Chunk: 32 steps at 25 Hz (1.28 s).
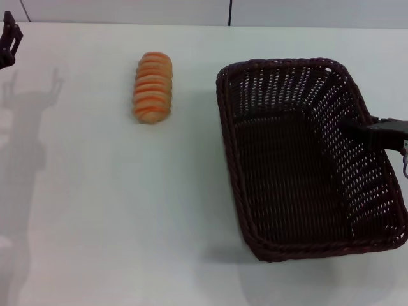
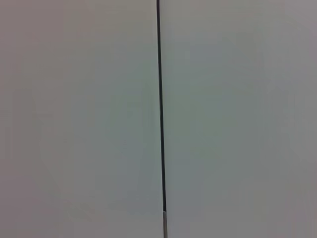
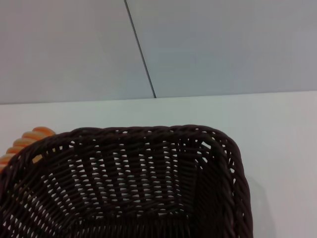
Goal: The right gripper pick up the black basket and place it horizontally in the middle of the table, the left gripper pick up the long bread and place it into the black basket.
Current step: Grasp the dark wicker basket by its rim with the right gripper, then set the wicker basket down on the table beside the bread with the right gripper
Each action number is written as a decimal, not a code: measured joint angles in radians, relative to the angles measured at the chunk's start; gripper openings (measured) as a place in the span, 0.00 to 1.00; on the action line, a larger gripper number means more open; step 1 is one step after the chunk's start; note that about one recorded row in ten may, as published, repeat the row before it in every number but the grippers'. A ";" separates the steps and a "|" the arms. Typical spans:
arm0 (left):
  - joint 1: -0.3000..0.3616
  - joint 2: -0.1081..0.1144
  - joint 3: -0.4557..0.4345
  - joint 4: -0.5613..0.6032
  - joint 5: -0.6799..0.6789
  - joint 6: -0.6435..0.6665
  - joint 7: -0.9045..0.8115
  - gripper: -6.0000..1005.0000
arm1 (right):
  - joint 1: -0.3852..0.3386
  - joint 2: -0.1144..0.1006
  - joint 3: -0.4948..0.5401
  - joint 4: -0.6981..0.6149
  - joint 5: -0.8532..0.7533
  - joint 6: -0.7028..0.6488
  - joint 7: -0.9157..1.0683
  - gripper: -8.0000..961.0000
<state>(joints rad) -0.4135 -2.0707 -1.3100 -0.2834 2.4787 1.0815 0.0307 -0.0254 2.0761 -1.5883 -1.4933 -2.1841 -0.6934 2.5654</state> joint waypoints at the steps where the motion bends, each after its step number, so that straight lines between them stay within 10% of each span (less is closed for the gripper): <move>1: -0.002 0.000 0.000 0.001 0.000 0.000 0.000 0.86 | 0.005 0.000 0.000 0.003 0.001 0.001 -0.004 0.66; 12: -0.005 -0.001 0.000 0.000 0.000 0.000 0.000 0.86 | 0.040 -0.004 0.001 0.007 0.047 -0.024 -0.101 0.24; 19: -0.002 -0.002 0.000 0.000 0.000 0.000 0.000 0.86 | 0.051 -0.005 0.119 -0.063 0.254 -0.218 -0.317 0.23; 32: -0.001 -0.002 0.022 -0.001 -0.003 0.005 0.000 0.86 | 0.431 -0.024 0.442 0.173 0.323 -0.769 -0.491 0.21</move>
<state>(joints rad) -0.4141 -2.0724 -1.2880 -0.2846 2.4760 1.0866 0.0307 0.4055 2.0521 -1.1463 -1.3201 -1.8613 -1.4624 2.0745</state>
